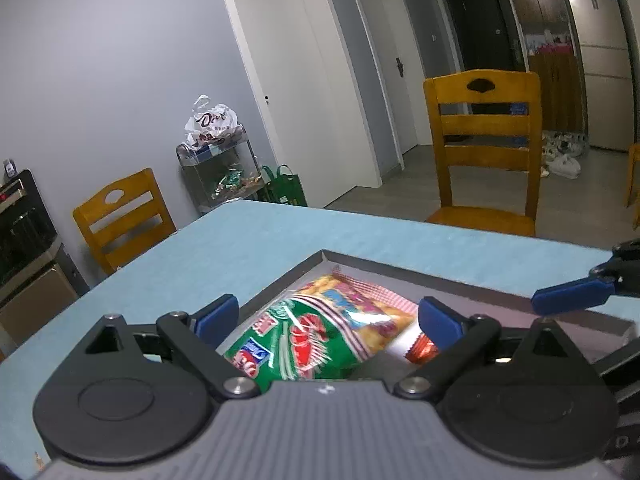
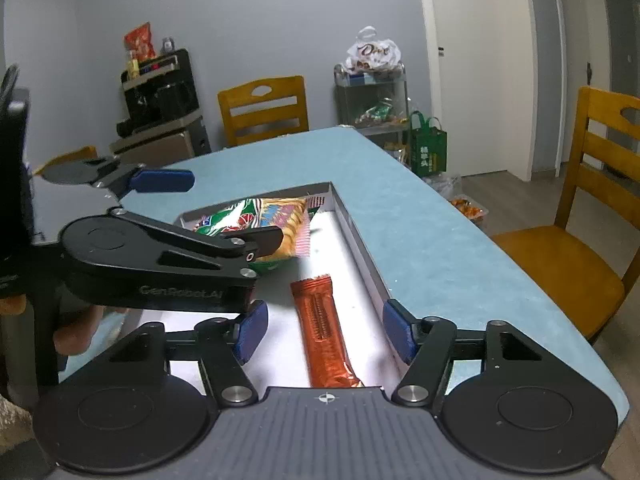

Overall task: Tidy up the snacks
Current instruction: 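Release the cracker bag with the left tool while the right tool releases the chocolate bar into the box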

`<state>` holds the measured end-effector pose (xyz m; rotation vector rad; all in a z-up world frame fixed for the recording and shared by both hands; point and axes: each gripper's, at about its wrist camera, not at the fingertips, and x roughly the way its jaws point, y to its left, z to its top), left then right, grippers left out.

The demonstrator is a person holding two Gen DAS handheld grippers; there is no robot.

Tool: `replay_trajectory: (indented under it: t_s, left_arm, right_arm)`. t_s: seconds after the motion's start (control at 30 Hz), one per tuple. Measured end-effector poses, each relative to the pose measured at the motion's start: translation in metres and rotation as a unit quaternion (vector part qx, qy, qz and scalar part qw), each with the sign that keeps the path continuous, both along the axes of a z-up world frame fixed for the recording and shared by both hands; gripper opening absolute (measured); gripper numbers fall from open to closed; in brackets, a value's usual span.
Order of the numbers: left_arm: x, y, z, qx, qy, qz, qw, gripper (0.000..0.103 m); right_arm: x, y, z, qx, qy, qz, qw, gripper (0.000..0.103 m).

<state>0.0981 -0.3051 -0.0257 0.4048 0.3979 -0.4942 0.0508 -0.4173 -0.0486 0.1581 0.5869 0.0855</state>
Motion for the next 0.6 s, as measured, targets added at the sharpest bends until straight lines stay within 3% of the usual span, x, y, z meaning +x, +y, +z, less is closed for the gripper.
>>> replay_trajectory:
  t_s: [0.1, 0.6]
  left_arm:
    - [-0.009, 0.008, 0.004, -0.006, 0.000, -0.003, 1.0000, 0.098]
    - [-0.044, 0.064, 0.030, -0.050, -0.006, 0.003, 0.9987, 0.100]
  right_arm:
    - [-0.004, 0.003, 0.003, 0.002, -0.002, -0.003, 1.000, 0.073]
    - [-0.022, 0.040, 0.020, -0.029, -0.011, 0.019, 0.999, 0.080]
